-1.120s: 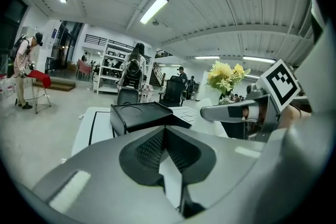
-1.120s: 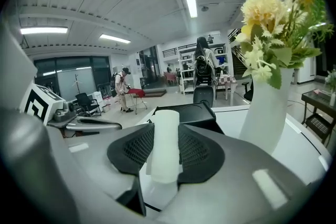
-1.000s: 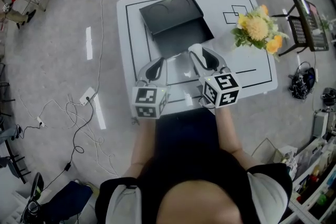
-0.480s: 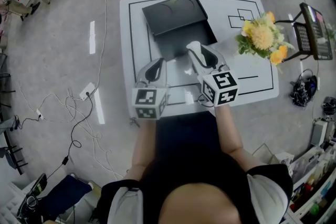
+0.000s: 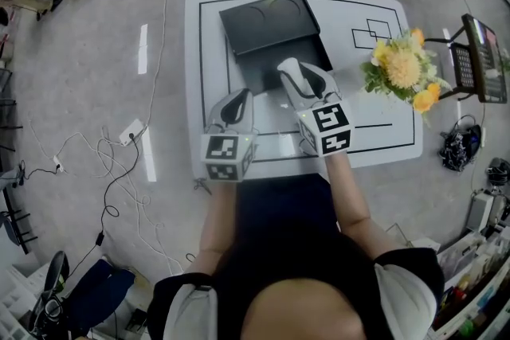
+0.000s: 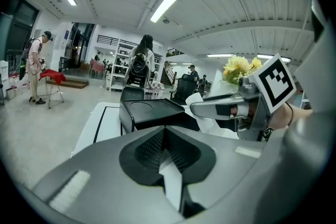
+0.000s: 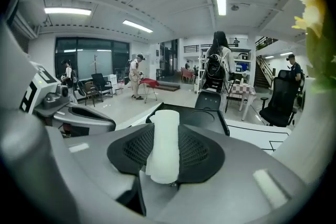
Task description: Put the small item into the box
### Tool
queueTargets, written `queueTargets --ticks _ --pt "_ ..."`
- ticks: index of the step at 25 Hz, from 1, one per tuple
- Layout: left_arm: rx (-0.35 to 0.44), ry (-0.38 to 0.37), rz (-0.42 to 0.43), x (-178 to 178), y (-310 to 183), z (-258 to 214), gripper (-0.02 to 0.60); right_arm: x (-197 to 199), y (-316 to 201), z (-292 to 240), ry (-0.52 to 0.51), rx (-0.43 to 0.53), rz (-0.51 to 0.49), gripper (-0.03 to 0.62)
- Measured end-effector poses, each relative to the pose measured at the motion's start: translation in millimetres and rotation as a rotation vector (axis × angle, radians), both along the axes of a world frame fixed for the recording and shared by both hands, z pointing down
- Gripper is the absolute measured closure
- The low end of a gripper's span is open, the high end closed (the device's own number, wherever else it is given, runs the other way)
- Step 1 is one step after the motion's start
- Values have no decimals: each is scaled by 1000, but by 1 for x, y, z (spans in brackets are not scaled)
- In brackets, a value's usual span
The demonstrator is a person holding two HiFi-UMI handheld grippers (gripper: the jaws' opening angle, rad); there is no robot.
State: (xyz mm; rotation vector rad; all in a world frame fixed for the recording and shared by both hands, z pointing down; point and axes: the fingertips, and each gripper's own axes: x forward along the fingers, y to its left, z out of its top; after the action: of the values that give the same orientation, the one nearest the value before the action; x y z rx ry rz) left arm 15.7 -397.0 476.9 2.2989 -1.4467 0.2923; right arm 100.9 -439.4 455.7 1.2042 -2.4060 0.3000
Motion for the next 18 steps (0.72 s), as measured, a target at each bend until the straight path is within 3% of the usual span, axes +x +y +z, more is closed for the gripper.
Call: queueTargets --ticks 18 --pt "-29 -7 -19 -2 -11 13 574 -22 -19 33 227 25 -186 456"
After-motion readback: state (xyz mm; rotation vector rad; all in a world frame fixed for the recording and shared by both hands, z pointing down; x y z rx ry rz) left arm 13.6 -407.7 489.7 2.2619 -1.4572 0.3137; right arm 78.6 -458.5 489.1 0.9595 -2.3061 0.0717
